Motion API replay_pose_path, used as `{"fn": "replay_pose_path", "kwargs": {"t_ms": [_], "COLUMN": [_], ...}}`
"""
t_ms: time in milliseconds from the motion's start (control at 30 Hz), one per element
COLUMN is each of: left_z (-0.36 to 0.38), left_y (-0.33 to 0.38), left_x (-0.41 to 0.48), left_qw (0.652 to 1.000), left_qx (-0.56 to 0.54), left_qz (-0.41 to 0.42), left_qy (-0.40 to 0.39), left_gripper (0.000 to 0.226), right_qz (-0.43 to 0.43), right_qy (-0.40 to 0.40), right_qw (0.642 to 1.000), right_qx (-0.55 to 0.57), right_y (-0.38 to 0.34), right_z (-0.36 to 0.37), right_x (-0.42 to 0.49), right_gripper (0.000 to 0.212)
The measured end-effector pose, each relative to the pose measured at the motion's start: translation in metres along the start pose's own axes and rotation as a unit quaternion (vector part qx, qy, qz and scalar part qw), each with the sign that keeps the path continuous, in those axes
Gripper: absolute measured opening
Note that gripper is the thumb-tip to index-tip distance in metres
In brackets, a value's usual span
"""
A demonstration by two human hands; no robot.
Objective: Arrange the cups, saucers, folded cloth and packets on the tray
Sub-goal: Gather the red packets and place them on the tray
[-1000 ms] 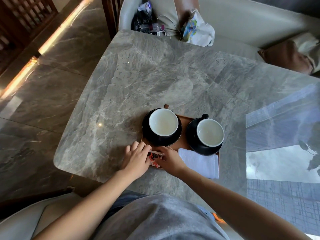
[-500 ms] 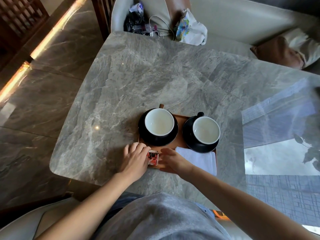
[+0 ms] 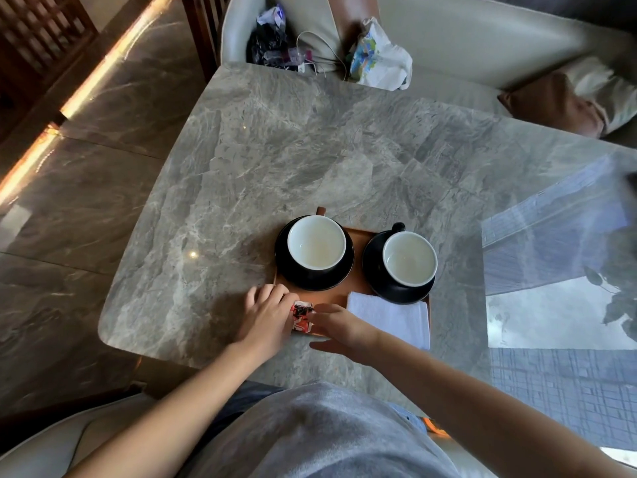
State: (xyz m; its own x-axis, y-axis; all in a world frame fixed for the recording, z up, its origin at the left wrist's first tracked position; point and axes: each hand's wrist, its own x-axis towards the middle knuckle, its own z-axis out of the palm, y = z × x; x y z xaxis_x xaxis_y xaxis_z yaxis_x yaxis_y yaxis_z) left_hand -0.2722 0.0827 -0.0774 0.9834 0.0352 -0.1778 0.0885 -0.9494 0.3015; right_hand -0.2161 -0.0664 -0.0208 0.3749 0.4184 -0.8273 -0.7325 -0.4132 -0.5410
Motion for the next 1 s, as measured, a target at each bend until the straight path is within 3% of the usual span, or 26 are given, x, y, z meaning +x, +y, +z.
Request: {"fn": "replay_pose_path", "kwargs": {"t_ms": [133,267,333,433,533,1000], "left_z": [-0.004,-0.026,-0.039,-0.048,-0.048,-0.039], "left_y": [0.001,0.000,0.005,0.011,0.013,0.009], "left_x": [0.003,0.024,0.045,0.078,0.086,0.085], "left_qw": [0.996,0.936,0.891,0.802,0.804,0.801], "left_qx": [-0.059,-0.264,-0.385,-0.536,-0.529,-0.533], "left_qz": [-0.044,-0.102,-0.166,-0.257,-0.270,-0.272], "left_qy": [0.053,0.209,0.175,0.054,-0.019,-0.023], "left_gripper": [0.032,0.028,0.029,0.032,0.030,0.035], "right_qz": [-0.035,-0.179,-0.192,-0.171,-0.162,-0.170], "right_qy": [0.041,0.180,0.189,0.200,0.210,0.185], "right_qw": [0.999,0.963,0.958,0.963,0.964,0.968], "right_qx": [0.004,0.096,0.094,0.051,0.004,-0.029], "right_y": [-0.005,-0.022,-0.037,-0.053,-0.058,-0.057], "right_z": [-0.004,-0.022,-0.026,-0.028,-0.031,-0.043], "right_x": [0.000,0.008,0.015,0.030,0.043,0.052], "right_gripper": [0.032,0.036,0.037,0.042,0.043,0.046]}}
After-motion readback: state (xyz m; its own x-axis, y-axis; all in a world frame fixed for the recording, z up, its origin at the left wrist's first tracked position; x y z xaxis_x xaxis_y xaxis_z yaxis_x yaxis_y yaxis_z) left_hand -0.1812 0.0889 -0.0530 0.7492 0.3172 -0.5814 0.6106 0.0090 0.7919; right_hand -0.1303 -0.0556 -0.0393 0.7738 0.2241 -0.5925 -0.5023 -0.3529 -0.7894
